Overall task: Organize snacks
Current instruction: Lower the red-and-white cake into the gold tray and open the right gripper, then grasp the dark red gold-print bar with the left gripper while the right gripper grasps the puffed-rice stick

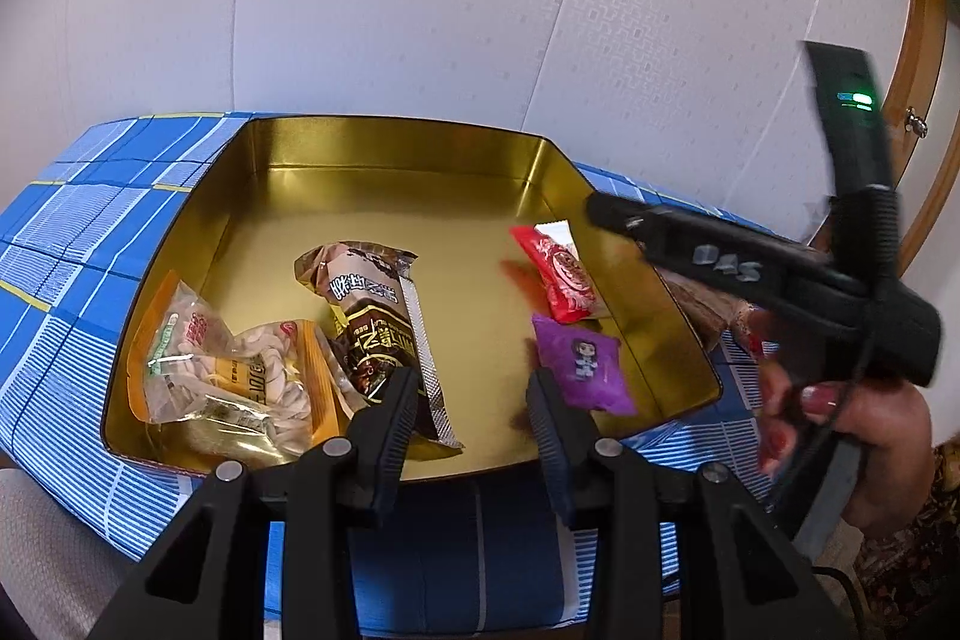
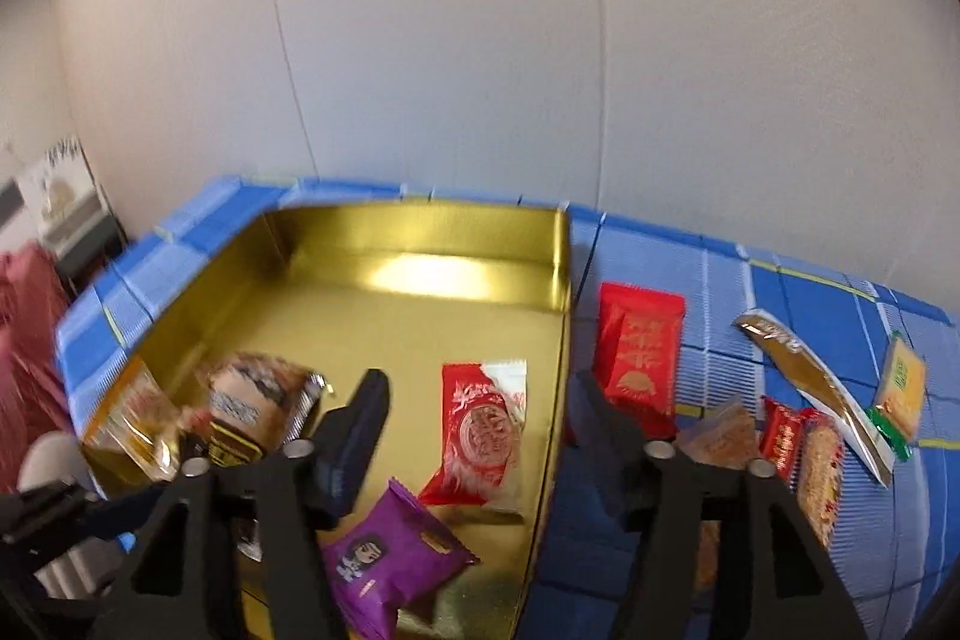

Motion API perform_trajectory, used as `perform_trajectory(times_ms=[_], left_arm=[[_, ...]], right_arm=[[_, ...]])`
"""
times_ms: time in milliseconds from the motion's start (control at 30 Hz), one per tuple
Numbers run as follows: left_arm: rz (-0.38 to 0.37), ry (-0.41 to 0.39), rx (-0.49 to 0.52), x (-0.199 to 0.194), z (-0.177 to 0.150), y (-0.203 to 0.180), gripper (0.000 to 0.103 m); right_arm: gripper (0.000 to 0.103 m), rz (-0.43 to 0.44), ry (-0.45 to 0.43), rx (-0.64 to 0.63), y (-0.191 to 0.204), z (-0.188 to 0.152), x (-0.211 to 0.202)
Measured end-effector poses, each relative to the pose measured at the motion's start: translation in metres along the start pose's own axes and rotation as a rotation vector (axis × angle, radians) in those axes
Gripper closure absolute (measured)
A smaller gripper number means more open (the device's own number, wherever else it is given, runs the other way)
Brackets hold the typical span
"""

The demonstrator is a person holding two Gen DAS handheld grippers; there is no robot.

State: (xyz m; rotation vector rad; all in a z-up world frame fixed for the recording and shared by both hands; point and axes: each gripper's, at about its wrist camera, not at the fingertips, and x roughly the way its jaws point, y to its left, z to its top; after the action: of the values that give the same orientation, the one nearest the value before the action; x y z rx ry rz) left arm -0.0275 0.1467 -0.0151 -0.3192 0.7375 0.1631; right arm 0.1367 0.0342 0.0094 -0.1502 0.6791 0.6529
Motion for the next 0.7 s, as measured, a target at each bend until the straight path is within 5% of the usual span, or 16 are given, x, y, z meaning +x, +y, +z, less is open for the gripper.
perform_trajectory(times_ms=[700], left_arm=[[-0.036, 0.004, 0.021, -0.001, -0.007, -0.013, 0.064]], right_arm=[[0.039, -0.204, 0.079, 0.276, -0.102, -0.1, -0.063]])
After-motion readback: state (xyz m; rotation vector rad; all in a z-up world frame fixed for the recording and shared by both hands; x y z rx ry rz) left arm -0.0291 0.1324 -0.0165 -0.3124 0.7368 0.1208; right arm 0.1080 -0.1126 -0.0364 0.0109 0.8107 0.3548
